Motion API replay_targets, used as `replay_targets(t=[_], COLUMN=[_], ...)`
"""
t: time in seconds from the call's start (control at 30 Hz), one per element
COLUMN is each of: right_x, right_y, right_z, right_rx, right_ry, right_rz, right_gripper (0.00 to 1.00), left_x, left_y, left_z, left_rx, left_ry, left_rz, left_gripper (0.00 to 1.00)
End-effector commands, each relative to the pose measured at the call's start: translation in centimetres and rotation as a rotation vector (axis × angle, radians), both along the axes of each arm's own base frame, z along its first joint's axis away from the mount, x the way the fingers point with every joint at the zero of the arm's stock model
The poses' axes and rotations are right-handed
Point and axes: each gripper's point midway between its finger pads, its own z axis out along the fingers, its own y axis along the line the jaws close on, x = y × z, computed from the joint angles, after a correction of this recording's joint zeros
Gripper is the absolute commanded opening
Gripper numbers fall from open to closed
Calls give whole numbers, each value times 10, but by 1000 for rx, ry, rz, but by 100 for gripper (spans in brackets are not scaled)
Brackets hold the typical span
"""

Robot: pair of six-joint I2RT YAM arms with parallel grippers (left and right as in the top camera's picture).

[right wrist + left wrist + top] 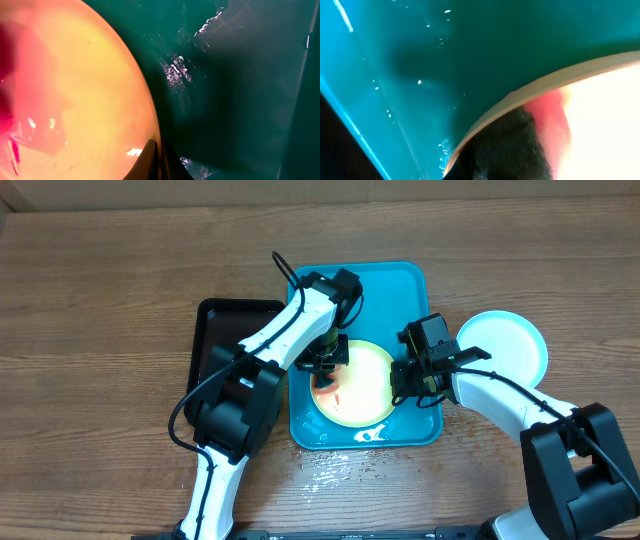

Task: Clean dirty plates on tray and stack at the side
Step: 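Scrub the yellow plate with the sponge while right gripper holds rim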

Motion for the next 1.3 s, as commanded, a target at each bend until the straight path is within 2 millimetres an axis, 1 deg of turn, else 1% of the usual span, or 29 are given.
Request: replay_targets(t=[0.0, 0.07, 0.17, 0.27, 0.33, 0.37, 0.4, 0.47, 0.5, 0.53, 0.6, 0.67, 0.77, 0.83, 0.93, 1.03, 1.07, 1.13, 1.17, 1.23, 1.27], right_x=[-7, -7, -8, -8, -8, -8, -8, -8, -8, -8, -8, -8, -8, -8, -8, -8, -8, -8, -8, -8, -8], right_y=[-15, -15, -15, -15, -15, -15, -15, -15, -15, -15, -15, -15, -15, -15, -15, -15, -15, -15, -15, -15, -15], right_z=[-16, -16, -16, -16, -16, -16, -16, -16, -16, -16, -16, -16, -16, -16, -16, -16, -16, -16, -16, -16, -16], right_rx=[-73, -73, -74, -74, -74, -75, -74, -74, -74, -74, -74, -74, -74, -74, -74, -74, -74, -74, -74, -74, -74], right_ry=[36, 36, 38, 38, 39, 39, 39, 39, 39, 39, 39, 39, 39, 39, 39, 38, 38, 39, 39, 39, 39], right_rz=[-11, -11, -11, -10, -10, -11, -10, -10, -10, -10, -10, -10, -10, -10, -10, -10, -10, -10, -10, -10, -10], right_gripper=[4, 4, 4, 4, 4, 4, 4, 4, 4, 4, 4, 4, 4, 4, 4, 4, 4, 4, 4, 4, 4], left_x=[0, -3, -10, -23, -33, -42, -47, -50, -49, -47, -44, -35, -17, -6, 3, 12, 17, 18, 16, 11, 8], left_y=[-24, -47, -76, -93, -99, -100, -95, -78, -66, -49, -27, -3, 33, 48, 61, 65, 62, 54, 45, 16, -1], left_z=[-6, -2, 2, 2, 2, 2, 1, -3, -5, -7, -9, -10, -6, -1, 7, 14, 17, 15, 12, 4, 3], left_rx=[-179, -293, -406, -433, -432, -419, -389, -297, -240, -159, -62, 65, 276, 366, 440, 451, 421, 349, 285, 94, -20], left_ry=[48, 72, 105, 136, 159, 182, 194, 189, 182, 171, 150, 102, -14, -73, -110, -128, -130, -110, -90, -31, -2], left_rz=[-45, -34, 13, 31, 20, 10, -11, -15, -13, -12, -14, -21, -29, -52, -81, -99, -90, -69, -62, -64, -61], left_gripper=[4, 4, 4, 4, 4, 4, 4, 4, 4, 4, 4, 4, 4, 4, 4, 4, 4, 4, 4, 4, 4])
